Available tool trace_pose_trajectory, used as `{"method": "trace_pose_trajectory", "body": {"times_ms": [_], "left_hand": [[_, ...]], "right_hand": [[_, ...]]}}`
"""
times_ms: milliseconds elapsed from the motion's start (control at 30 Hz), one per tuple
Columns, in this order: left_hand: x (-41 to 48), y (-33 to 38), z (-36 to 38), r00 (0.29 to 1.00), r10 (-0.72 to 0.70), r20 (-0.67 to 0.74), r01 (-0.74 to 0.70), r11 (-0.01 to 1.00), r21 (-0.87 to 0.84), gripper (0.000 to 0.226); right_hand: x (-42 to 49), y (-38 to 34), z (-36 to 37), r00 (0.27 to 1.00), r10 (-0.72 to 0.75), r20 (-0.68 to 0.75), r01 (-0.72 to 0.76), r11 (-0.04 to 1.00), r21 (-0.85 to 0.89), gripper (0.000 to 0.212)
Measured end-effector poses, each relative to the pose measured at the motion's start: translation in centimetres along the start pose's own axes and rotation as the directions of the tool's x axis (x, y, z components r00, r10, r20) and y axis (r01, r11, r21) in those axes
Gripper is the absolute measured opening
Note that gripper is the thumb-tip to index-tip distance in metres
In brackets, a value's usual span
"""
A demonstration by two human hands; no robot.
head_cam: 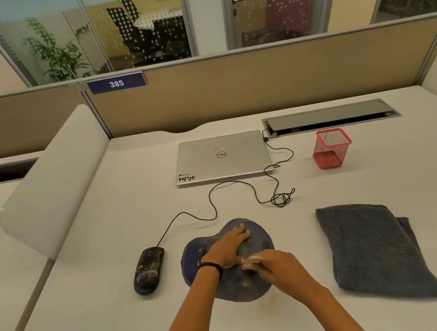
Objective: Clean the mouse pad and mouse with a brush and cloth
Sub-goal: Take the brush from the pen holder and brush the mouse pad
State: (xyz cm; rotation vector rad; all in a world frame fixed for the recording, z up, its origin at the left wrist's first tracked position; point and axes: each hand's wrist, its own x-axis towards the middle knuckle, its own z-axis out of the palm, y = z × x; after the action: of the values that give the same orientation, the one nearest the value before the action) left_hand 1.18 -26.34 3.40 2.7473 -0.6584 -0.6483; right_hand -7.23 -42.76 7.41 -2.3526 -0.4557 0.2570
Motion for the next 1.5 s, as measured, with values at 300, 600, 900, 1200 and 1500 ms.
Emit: {"method": "trace_pose_trajectory", "body": {"times_ms": [300, 600, 900, 1200, 1500], "left_hand": [[0.1, 0.0, 0.2, 1.000, -0.004, -0.003, 0.004, 1.000, 0.000, 0.073], [0.1, 0.0, 0.2, 1.000, -0.004, -0.008, 0.004, 1.000, -0.002, 0.073], [0.1, -0.1, 0.2, 1.000, -0.012, -0.012, 0.012, 1.000, 0.006, 0.074], [-0.1, 0.1, 0.1, 1.000, -0.009, -0.014, 0.009, 1.000, 0.000, 0.073], [-0.2, 0.2, -0.1, 1.000, -0.006, -0.011, 0.006, 1.000, -0.018, 0.073]], "right_hand": [[-0.3, -0.9, -0.1, 1.000, -0.021, 0.021, 0.020, 0.999, 0.047, 0.045], [-0.7, -1.8, 0.0, 1.000, -0.004, -0.004, 0.005, 0.989, 0.146, 0.050], [-1.0, -1.4, 0.3, 1.000, -0.016, 0.015, 0.016, 0.999, 0.043, 0.048], [-1.0, -1.3, 0.7, 0.999, -0.038, -0.003, 0.038, 0.999, 0.035, 0.026], [-1.2, -2.1, 0.7, 0.999, -0.028, 0.042, 0.025, 0.997, 0.069, 0.046]]}}
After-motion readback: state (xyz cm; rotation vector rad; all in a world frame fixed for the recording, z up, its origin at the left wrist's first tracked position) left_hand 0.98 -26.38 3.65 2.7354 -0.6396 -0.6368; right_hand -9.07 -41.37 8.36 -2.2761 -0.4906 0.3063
